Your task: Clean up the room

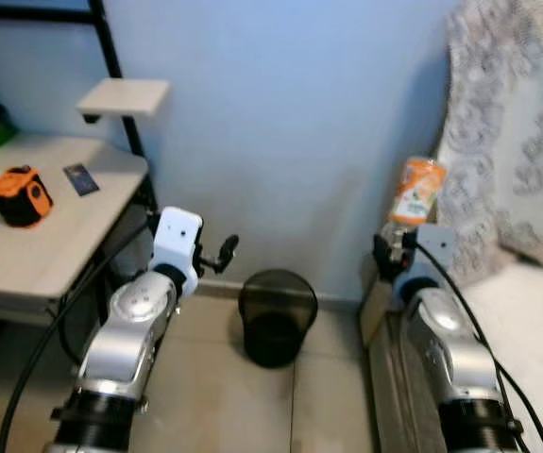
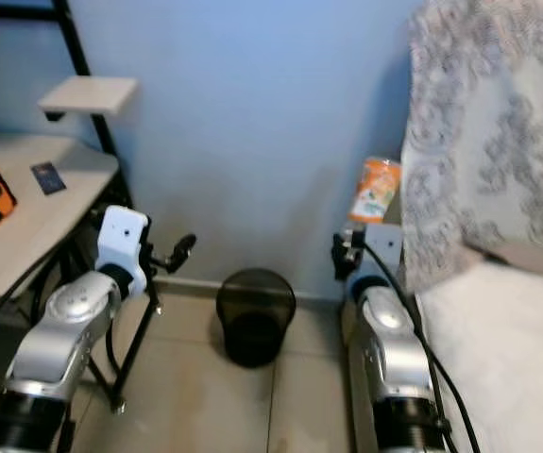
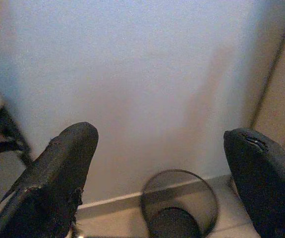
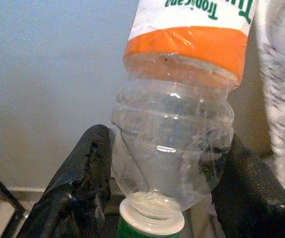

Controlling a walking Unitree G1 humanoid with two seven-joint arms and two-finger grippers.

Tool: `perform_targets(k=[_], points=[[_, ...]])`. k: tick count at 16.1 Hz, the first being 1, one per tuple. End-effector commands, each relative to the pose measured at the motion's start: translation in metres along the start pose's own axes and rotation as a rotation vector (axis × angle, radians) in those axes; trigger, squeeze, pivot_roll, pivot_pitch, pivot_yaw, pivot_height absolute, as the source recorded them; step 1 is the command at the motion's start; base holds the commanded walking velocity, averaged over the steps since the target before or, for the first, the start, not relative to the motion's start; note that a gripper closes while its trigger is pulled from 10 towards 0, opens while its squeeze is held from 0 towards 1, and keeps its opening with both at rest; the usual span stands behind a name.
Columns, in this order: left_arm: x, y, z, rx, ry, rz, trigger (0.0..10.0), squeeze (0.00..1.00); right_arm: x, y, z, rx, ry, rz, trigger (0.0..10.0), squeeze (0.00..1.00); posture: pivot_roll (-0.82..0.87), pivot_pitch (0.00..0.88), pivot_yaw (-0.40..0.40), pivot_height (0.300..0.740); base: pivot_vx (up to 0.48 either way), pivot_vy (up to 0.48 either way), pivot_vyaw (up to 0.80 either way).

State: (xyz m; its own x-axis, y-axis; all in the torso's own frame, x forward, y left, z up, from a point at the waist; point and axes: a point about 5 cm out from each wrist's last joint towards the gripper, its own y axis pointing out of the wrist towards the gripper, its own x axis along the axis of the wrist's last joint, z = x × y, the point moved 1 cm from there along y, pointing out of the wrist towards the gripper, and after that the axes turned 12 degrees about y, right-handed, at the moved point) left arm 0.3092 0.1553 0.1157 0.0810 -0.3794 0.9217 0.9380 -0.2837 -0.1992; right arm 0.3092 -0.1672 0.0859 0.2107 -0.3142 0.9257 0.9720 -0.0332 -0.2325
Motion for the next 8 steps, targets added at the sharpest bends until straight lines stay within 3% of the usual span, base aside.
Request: perform_targets(k=[1,8], points=[[0.001,-0.0018,0.0099,0.031,0.008,0.0,10.0,0.0,0.0014,0.0016,0.0117,0.034,0.006,-0.003,10.0,0.0,-0.04,0.0,-0.028,0.74,0.337,0.0,0.0],[0.0012,-0.0021,0.0122,0.026,0.015,0.006,10.0,0.0,-0.0008,0.0031,0.0134,0.028,0.01,0.003,10.0,0.0,-0.03,0.0,-0.012,0.74,0.337,0.0,0.0]])
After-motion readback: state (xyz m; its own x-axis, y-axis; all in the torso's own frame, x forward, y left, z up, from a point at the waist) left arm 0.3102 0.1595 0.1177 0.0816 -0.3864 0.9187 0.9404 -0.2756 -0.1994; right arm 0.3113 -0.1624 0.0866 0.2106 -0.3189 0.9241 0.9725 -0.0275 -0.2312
